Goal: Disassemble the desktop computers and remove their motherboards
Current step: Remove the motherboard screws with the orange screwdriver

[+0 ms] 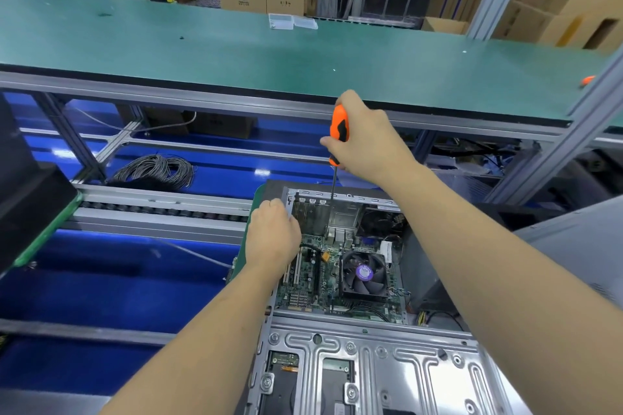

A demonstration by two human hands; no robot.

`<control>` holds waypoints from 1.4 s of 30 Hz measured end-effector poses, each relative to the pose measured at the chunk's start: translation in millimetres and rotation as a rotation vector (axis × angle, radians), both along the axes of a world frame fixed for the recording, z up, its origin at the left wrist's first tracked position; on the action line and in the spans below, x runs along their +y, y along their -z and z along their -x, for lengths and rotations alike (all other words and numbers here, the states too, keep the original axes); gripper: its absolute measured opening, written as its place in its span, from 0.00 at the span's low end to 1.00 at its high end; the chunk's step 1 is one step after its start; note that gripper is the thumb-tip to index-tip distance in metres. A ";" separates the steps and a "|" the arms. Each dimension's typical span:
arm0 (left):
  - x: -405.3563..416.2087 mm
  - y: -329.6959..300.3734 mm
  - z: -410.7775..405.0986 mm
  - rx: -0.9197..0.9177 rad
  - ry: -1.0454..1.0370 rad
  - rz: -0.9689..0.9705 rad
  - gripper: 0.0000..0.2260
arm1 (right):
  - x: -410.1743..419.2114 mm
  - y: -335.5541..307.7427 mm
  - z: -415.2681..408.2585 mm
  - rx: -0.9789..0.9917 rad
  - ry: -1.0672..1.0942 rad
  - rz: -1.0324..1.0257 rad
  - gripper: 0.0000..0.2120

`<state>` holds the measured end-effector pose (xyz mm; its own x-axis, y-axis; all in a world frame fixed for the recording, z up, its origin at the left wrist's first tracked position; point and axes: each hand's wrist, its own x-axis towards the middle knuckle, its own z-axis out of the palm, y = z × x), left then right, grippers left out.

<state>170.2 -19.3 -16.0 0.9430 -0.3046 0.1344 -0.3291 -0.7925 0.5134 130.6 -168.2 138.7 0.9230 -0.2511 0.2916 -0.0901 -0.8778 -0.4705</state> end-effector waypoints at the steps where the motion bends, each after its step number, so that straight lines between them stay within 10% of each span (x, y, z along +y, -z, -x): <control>1: 0.1 0.0 -0.3 0.001 -0.004 0.009 0.07 | -1.3 0.8 0.5 -0.020 0.004 -0.019 0.16; 42: -3.8 0.9 -3.2 -0.011 0.000 -0.037 0.06 | -11.6 -0.4 1.9 -0.042 0.061 -0.140 0.15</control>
<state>173.4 -23.1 -16.9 0.9414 -0.3099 0.1331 -0.3348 -0.8106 0.4804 128.7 -179.8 139.1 0.8927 -0.3468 0.2879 -0.1186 -0.7969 -0.5924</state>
